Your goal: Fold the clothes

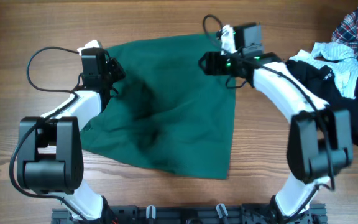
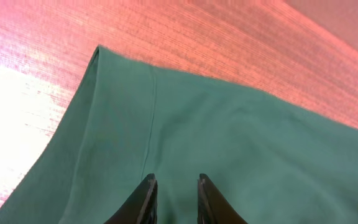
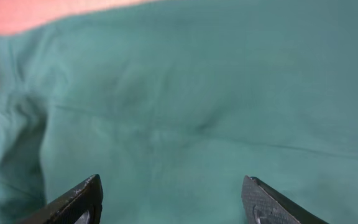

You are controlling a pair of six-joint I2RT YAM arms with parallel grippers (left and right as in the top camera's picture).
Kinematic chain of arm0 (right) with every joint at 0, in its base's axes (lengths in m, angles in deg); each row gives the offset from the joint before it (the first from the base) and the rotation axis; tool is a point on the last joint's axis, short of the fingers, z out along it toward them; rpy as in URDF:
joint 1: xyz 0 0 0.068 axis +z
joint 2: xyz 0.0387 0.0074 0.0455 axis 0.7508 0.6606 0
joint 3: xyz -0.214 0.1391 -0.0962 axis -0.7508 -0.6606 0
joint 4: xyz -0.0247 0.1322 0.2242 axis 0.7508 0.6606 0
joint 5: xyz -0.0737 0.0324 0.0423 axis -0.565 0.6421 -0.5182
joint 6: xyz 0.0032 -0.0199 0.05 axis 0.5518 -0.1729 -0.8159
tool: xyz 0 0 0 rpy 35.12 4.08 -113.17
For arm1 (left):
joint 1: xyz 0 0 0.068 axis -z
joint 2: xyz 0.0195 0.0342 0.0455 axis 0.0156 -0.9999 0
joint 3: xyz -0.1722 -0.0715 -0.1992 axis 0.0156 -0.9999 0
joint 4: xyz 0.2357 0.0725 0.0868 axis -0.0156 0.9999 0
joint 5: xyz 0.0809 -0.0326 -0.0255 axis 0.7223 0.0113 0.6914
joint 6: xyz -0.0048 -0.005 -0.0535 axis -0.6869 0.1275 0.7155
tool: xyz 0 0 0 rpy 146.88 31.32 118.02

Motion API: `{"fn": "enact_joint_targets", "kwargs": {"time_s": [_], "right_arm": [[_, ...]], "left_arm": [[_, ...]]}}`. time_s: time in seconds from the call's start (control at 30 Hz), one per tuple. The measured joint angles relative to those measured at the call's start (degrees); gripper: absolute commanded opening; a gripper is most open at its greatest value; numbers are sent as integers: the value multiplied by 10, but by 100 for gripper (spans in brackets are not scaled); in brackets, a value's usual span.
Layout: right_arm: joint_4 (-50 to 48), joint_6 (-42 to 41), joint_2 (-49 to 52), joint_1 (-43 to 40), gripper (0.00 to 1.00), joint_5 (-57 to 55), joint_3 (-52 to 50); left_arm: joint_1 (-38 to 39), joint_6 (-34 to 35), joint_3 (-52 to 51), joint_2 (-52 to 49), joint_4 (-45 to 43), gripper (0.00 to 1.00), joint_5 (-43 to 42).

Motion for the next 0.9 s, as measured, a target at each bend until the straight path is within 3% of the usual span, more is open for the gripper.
{"fn": "enact_joint_targets", "kwargs": {"time_s": [0.53,0.63,0.7,0.77,0.9], "right_arm": [[-52,0,40,12,70,0,0],[-61,0,40,12,61,-1,0],[-72,3,42,12,43,-3,0],[-81,2,48,12,29,-5,0],[-88,0,68,12,15,-12,0]], "left_arm": [[0,0,0,-64,-84,19,2],[0,0,0,-83,-97,12,2],[0,0,0,-93,-105,4,2],[0,-2,0,-100,-117,4,2],[0,-2,0,-107,-125,4,2]]}}
